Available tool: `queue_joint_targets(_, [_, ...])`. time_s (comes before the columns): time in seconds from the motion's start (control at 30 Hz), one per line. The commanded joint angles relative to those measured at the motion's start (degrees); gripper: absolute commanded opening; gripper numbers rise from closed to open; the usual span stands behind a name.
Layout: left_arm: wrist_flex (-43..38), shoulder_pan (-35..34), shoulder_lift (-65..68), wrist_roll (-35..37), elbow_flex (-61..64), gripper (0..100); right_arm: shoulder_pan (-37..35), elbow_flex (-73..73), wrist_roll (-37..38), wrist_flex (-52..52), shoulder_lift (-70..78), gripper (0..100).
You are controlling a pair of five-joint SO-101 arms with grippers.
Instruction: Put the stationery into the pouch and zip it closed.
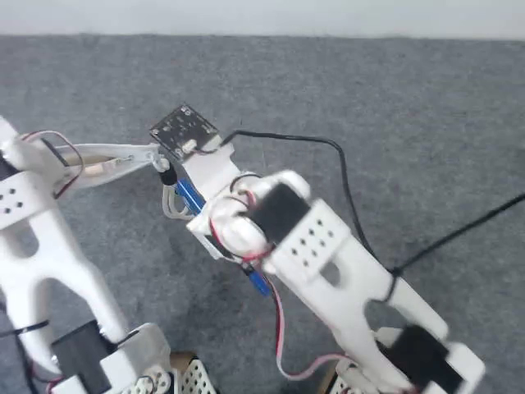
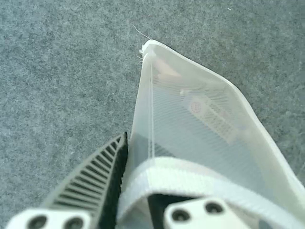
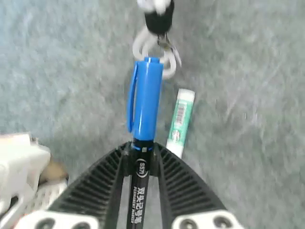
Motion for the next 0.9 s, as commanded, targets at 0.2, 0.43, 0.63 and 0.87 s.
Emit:
queue_joint_targets(0.2, [-0.26,0.7,-0.7,0.62,-1.45,1,-0.84,18.29,-7.91,-23.25,-14.55,0.6])
queue_joint_targets(0.43, [-0.26,0.7,-0.7,0.62,-1.45,1,-0.75,28.84,-10.55,-37.67,-20.44,0.6])
queue_joint_targets(0.63, [-0.26,0.7,-0.7,0.62,-1.45,1,-0.75,40.44,-10.46,-57.27,-24.13,0.6])
queue_joint_targets(0.87, [-0.26,0.7,-0.7,0.62,-1.45,1,-0.84,44.75,-10.29,-73.8,-24.13,0.6])
